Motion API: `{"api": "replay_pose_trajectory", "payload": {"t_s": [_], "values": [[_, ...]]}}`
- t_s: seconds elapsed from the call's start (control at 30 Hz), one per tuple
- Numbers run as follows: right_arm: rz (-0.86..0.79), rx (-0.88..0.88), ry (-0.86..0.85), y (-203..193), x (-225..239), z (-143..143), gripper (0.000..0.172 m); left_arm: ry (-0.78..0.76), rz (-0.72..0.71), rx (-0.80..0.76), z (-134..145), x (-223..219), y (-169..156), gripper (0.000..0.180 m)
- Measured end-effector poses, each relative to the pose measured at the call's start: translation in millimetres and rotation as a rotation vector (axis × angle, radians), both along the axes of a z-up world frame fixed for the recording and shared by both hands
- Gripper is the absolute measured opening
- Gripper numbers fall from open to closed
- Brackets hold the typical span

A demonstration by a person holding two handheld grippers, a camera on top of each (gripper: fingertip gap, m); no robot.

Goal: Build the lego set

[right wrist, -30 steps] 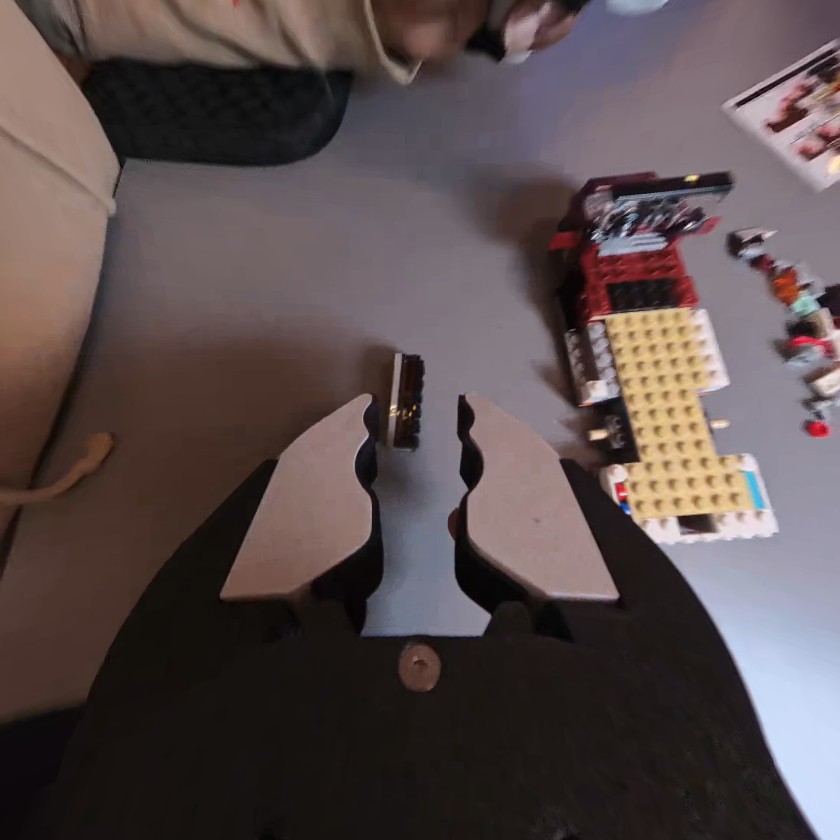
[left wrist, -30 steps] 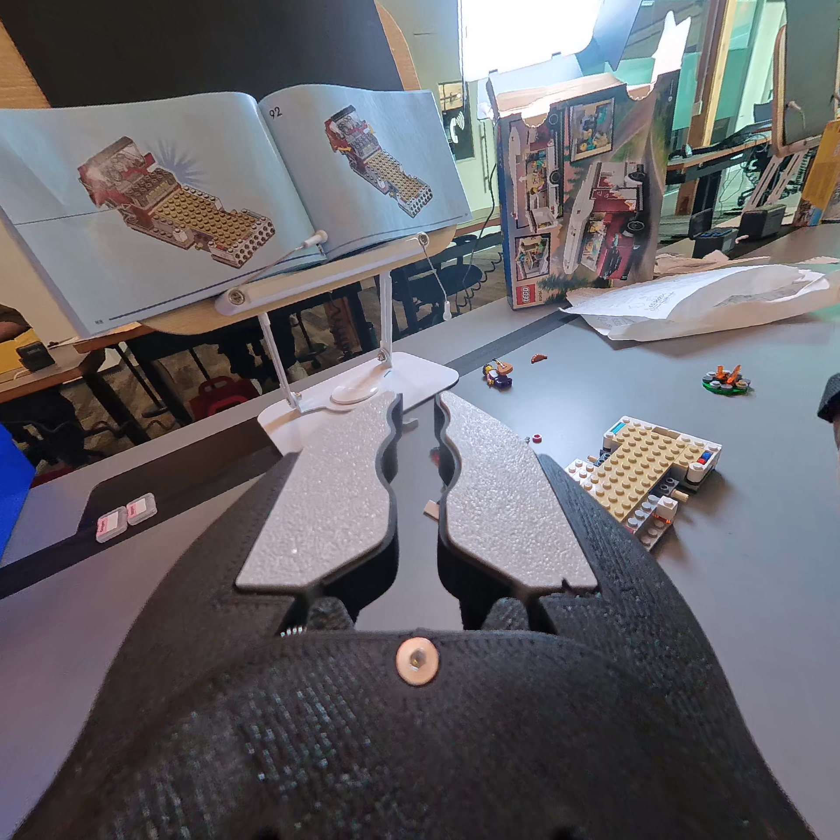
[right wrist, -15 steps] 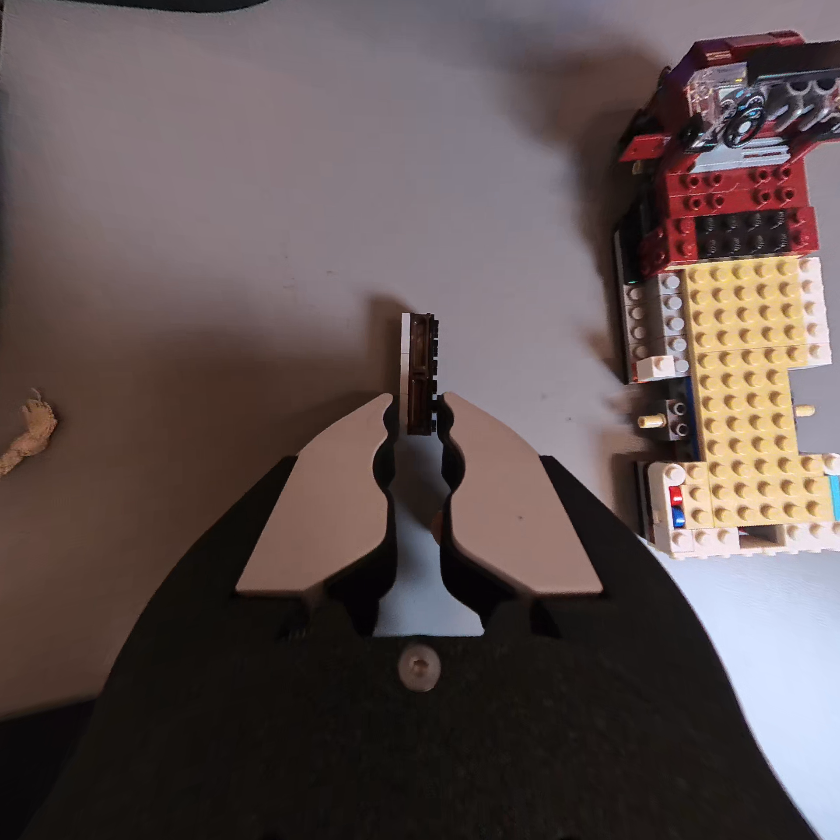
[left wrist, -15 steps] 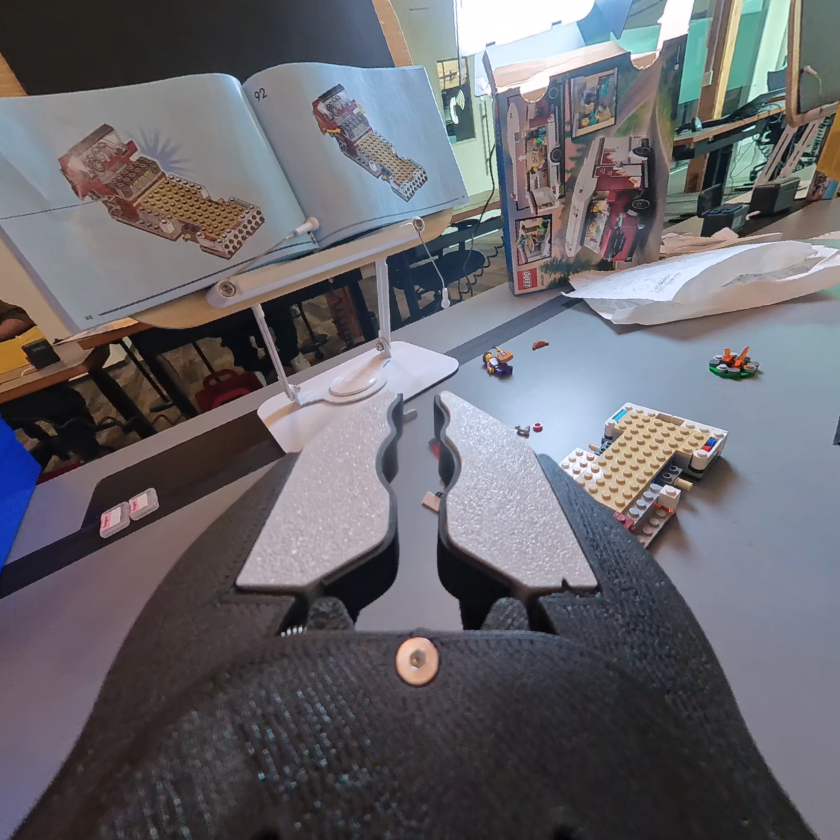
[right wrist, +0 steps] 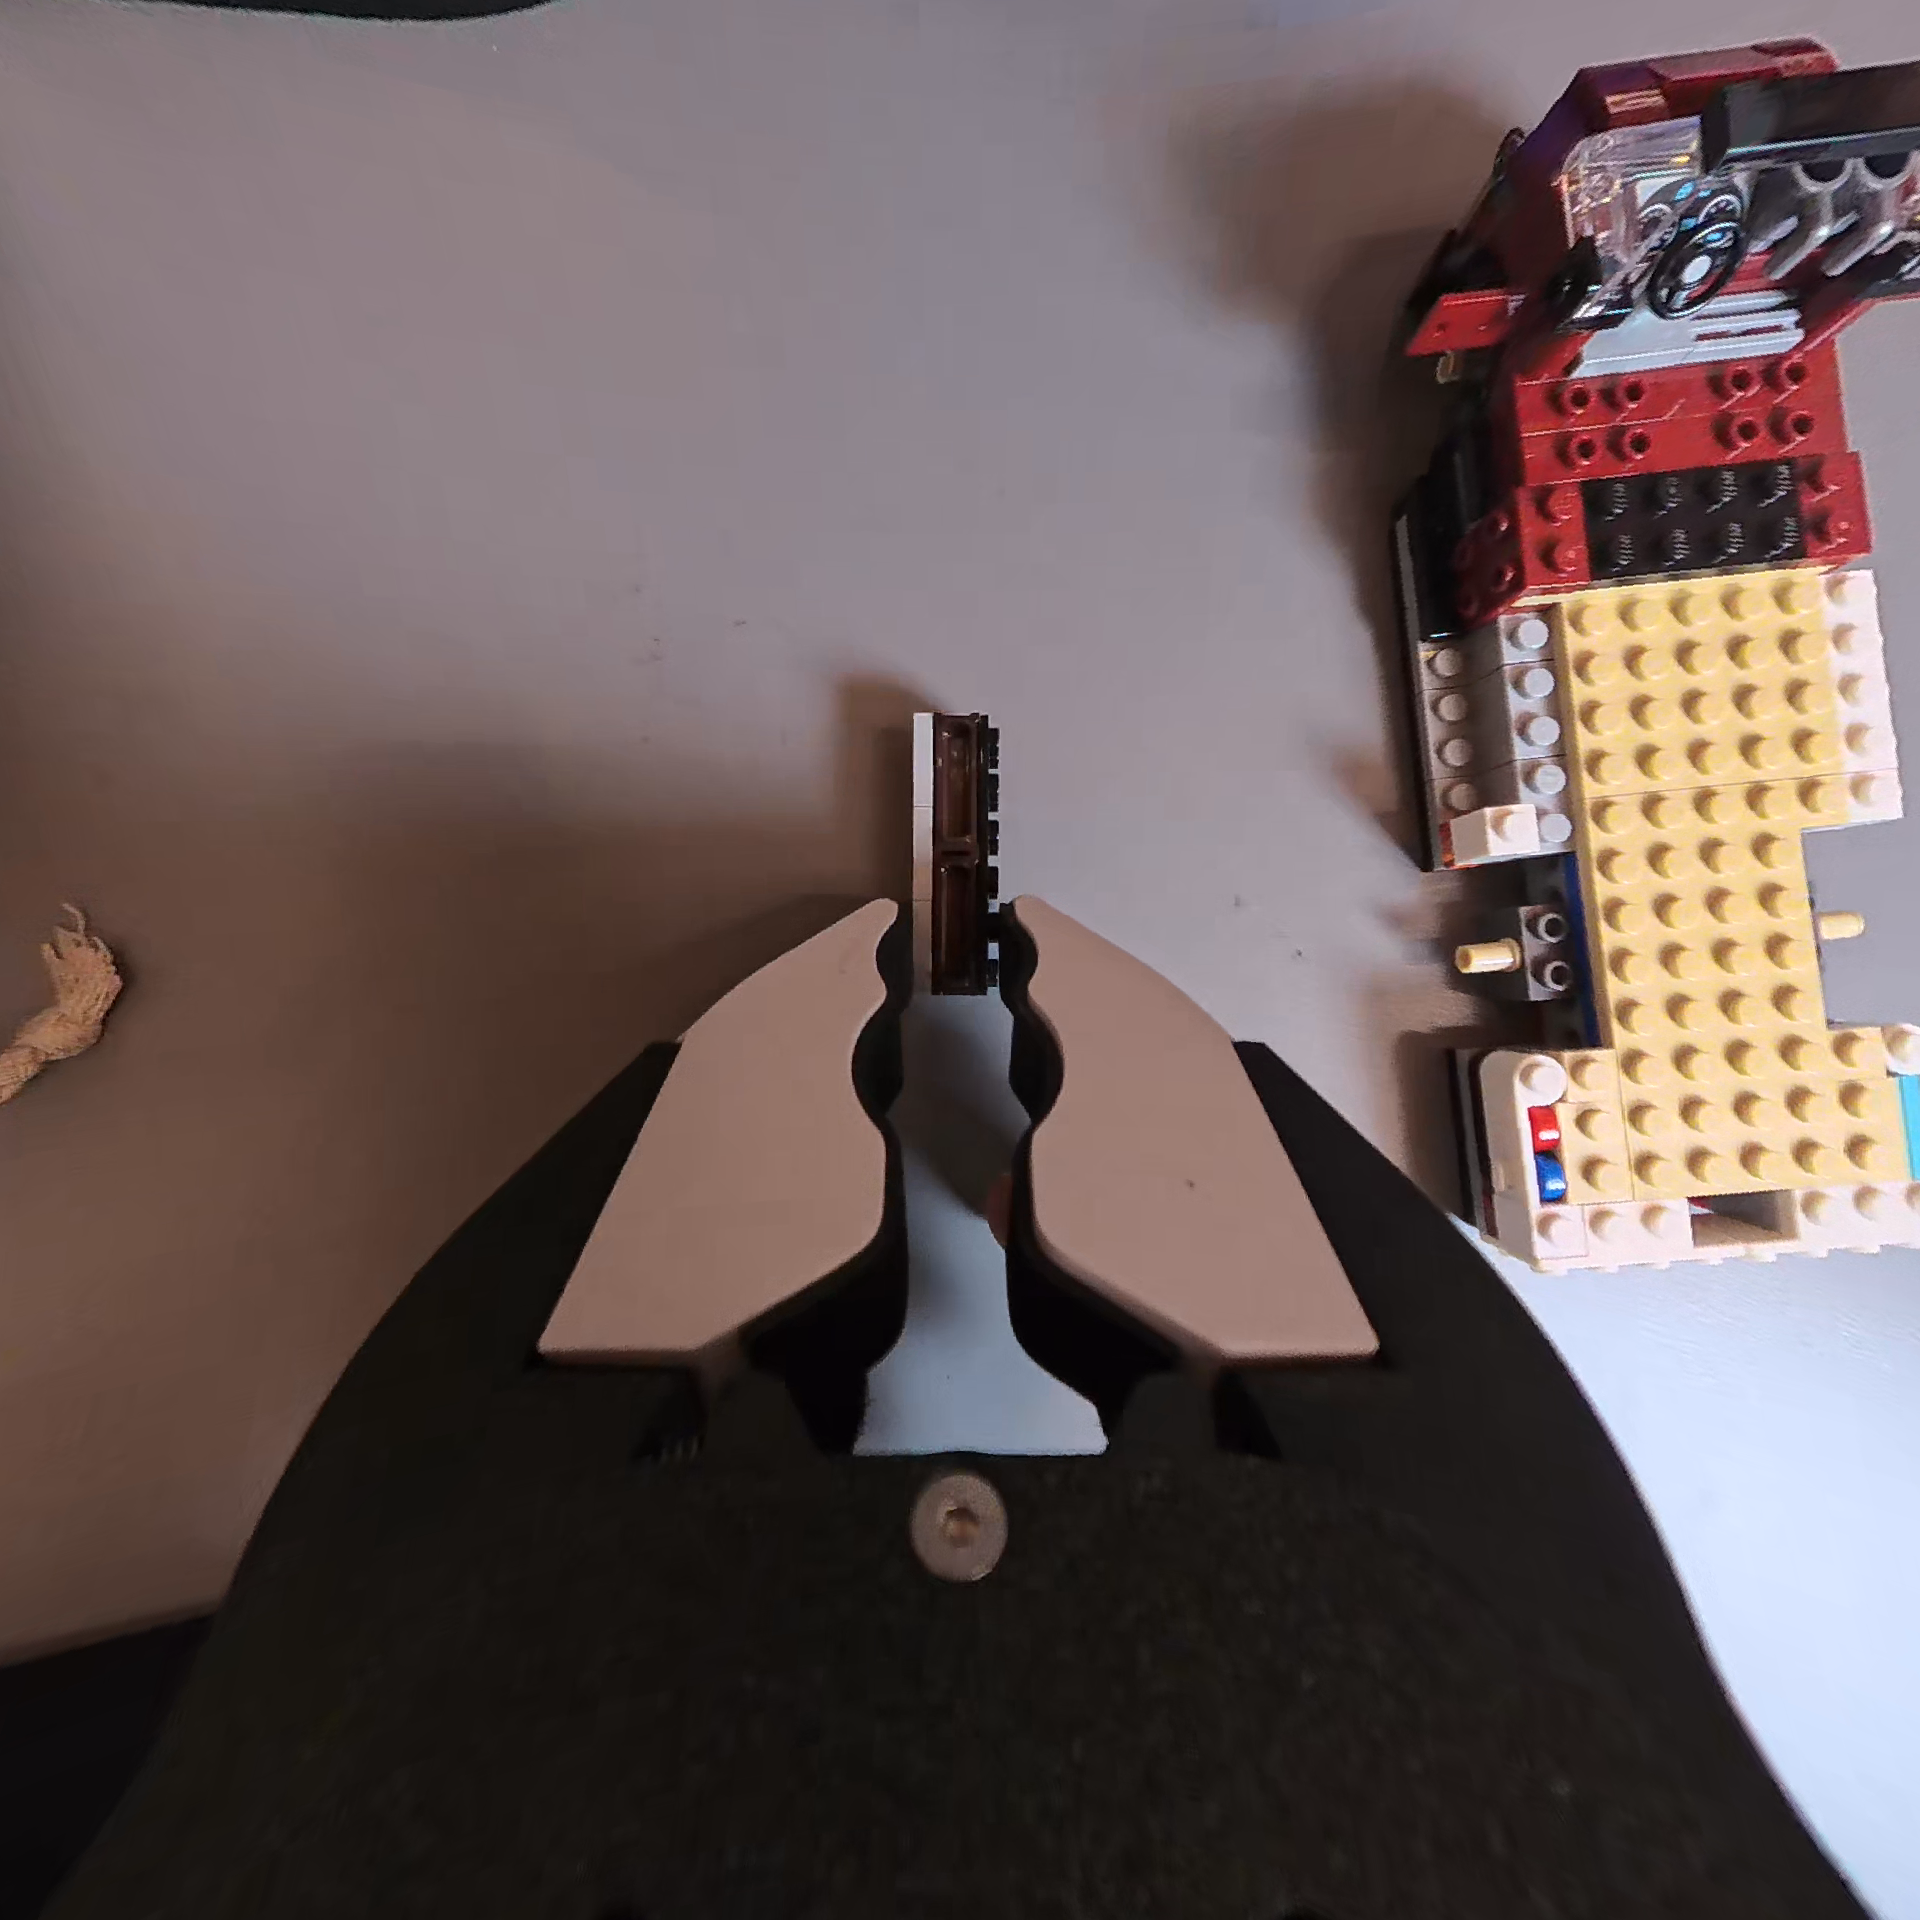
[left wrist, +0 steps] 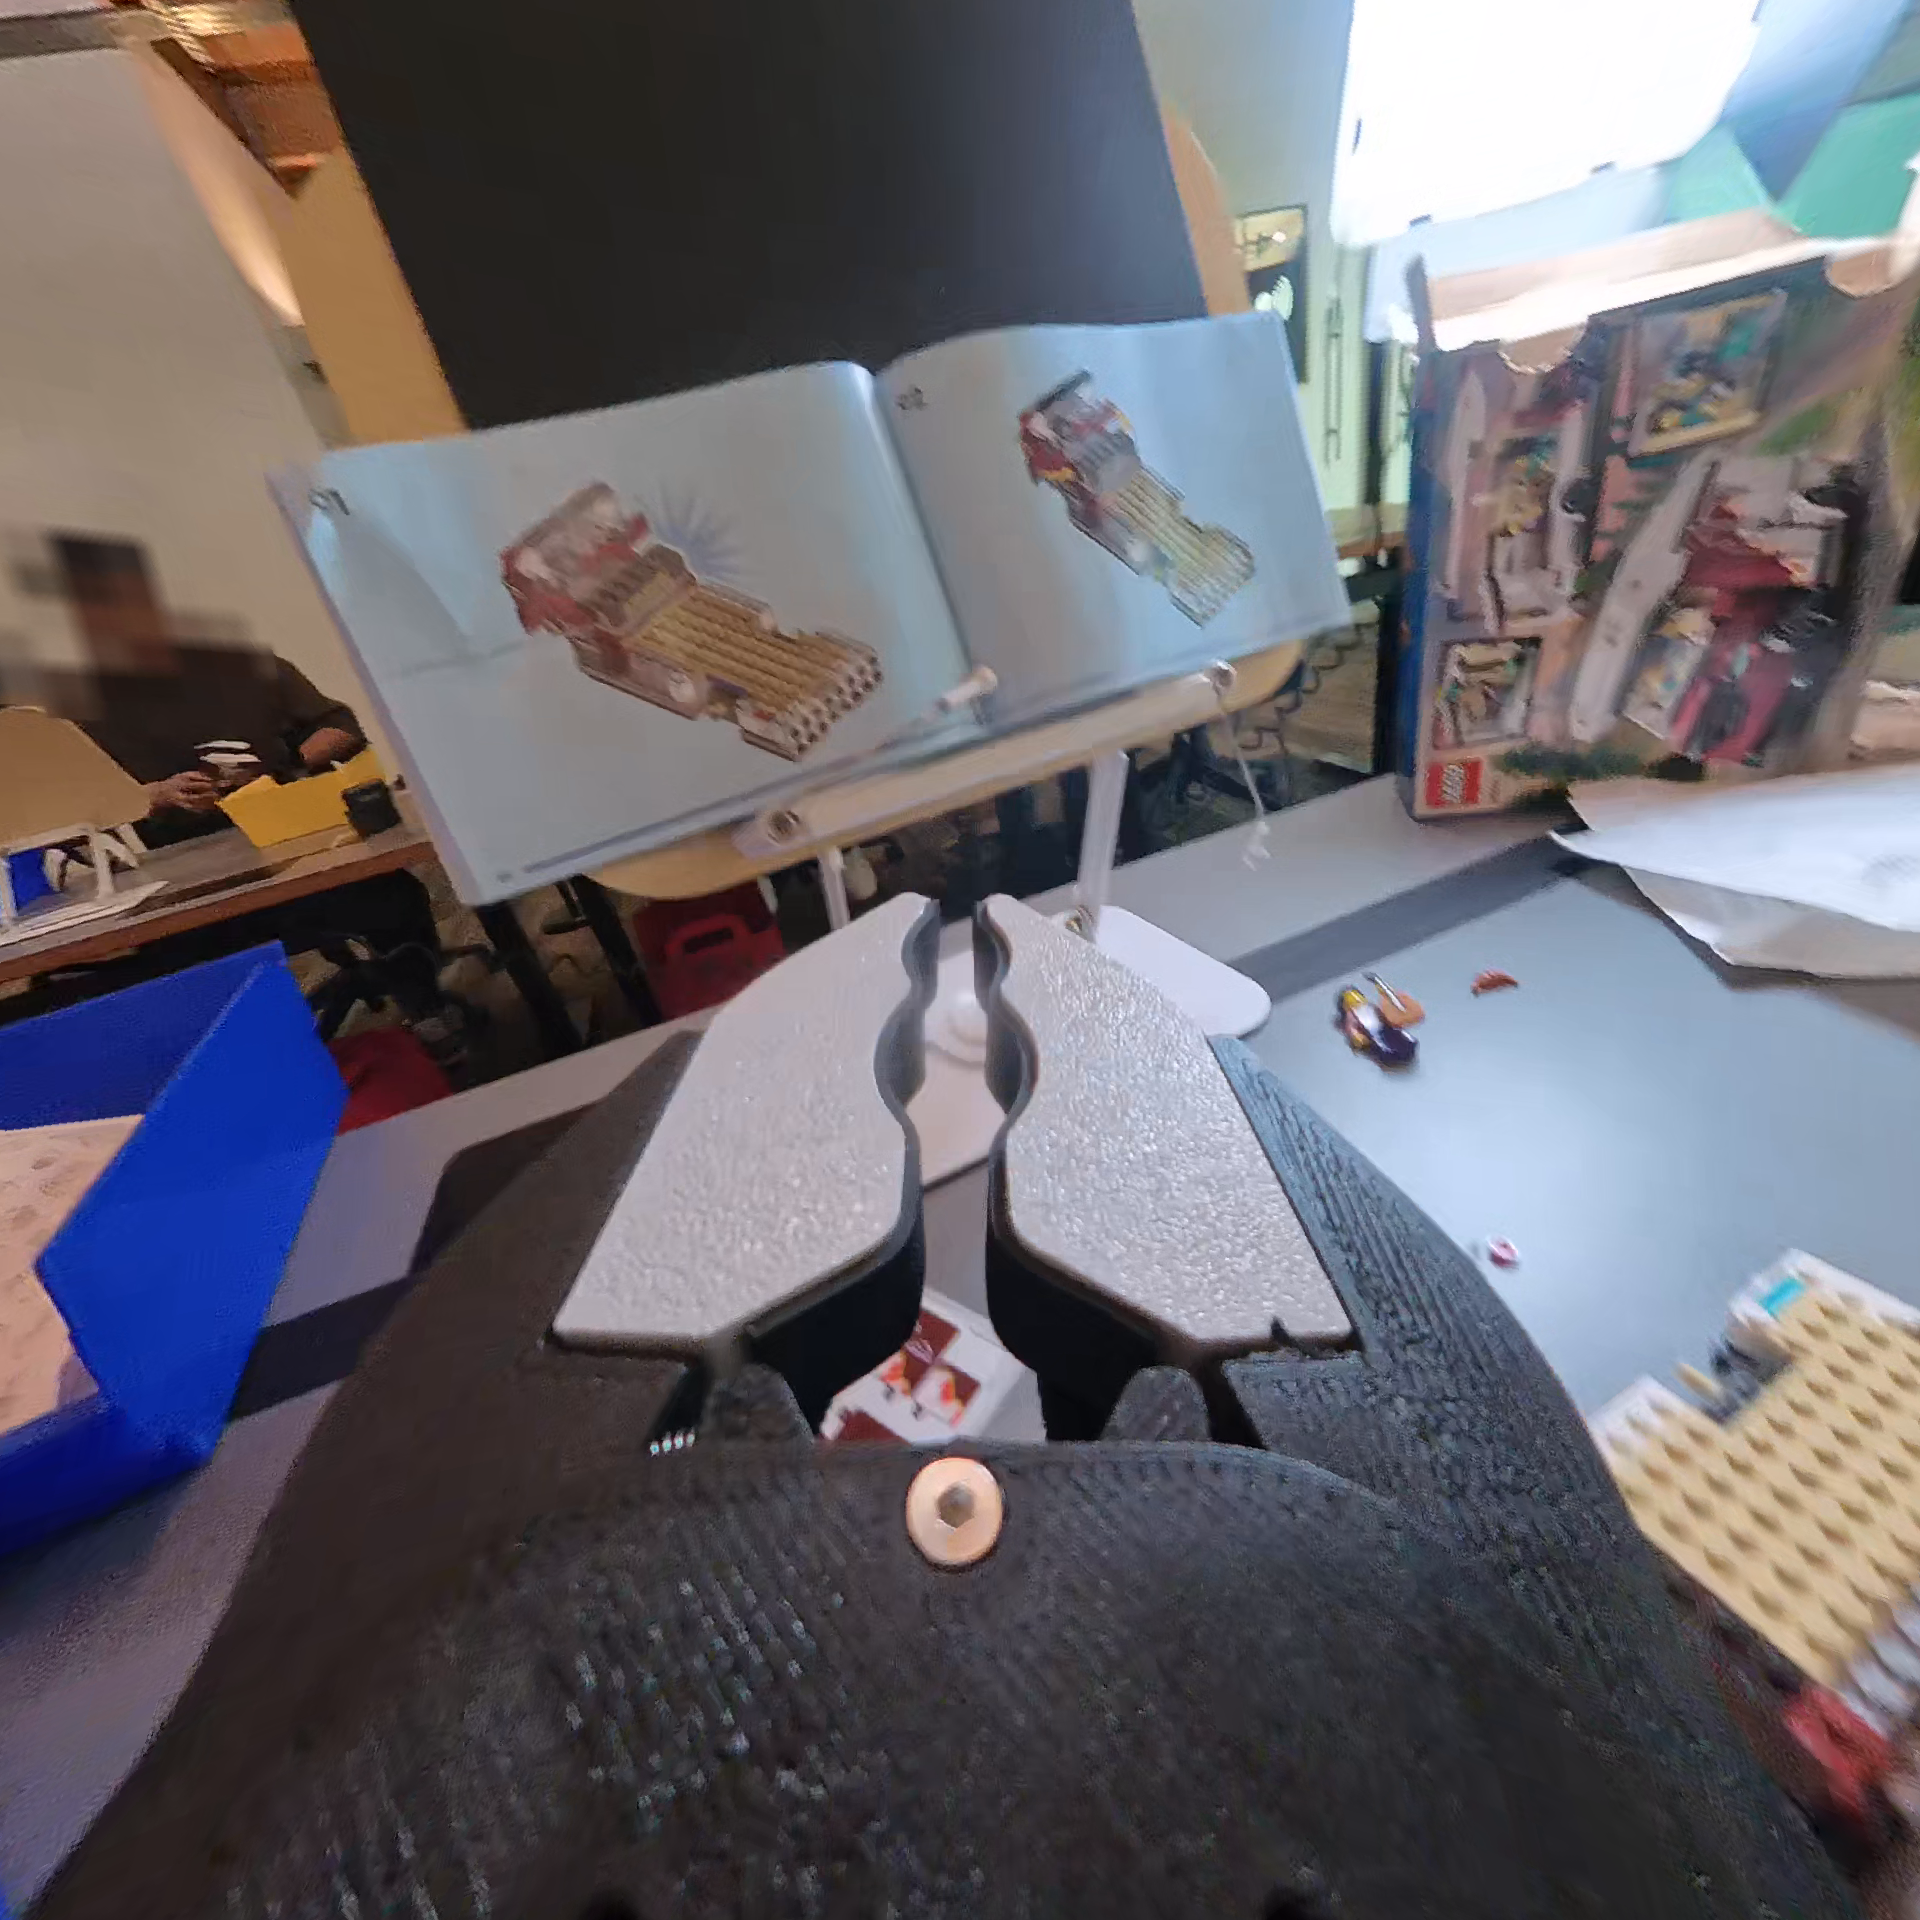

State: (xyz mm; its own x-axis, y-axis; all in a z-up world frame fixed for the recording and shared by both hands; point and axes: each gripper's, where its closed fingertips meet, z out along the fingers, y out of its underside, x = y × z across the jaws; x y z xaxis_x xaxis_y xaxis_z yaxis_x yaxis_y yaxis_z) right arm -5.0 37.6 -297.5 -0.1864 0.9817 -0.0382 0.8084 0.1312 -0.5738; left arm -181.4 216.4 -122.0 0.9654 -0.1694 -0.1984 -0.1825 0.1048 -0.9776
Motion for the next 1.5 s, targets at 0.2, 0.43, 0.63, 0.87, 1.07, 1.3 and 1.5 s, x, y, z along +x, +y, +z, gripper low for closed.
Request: {"api": "replay_pose_trajectory", "payload": {"t_s": [0.2, 0.43, 0.63, 0.87, 1.07, 1.3, 1.5], "values": [[-0.004, 0.023, -0.009, 1, 0, -2, 0.015, -0.108, 0.166, 0.081, 55, -52, 78, 0.000], [-0.011, -0.009, 0.009, 1, 0, -1, 0.015, -0.118, 0.205, 0.064, 61, -75, 132, 0.000], [-0.013, -0.021, 0.017, 2, 0, -1, 0.015, -0.111, 0.197, 0.032, 50, -78, 144, 0.000], [-0.002, 0.006, 0.005, 1, 0, -2, 0.015, -0.128, -0.001, 0.017, 49, -34, 85, 0.005], [0.011, 0.051, 0.000, 1, -2, -2, 0.015, -0.014, -0.274, -0.105, -7, 23, -26, 0.010], [-0.063, 0.236, 0.006, 24, -14, -1, 0.015, 0.092, -0.385, -0.184, -65, 50, -94, 0.011], [-0.071, 0.392, -0.052, 30, -17, -1, 0.015, 0.135, -0.454, -0.205, -79, 69, -105, 0.011]]}}
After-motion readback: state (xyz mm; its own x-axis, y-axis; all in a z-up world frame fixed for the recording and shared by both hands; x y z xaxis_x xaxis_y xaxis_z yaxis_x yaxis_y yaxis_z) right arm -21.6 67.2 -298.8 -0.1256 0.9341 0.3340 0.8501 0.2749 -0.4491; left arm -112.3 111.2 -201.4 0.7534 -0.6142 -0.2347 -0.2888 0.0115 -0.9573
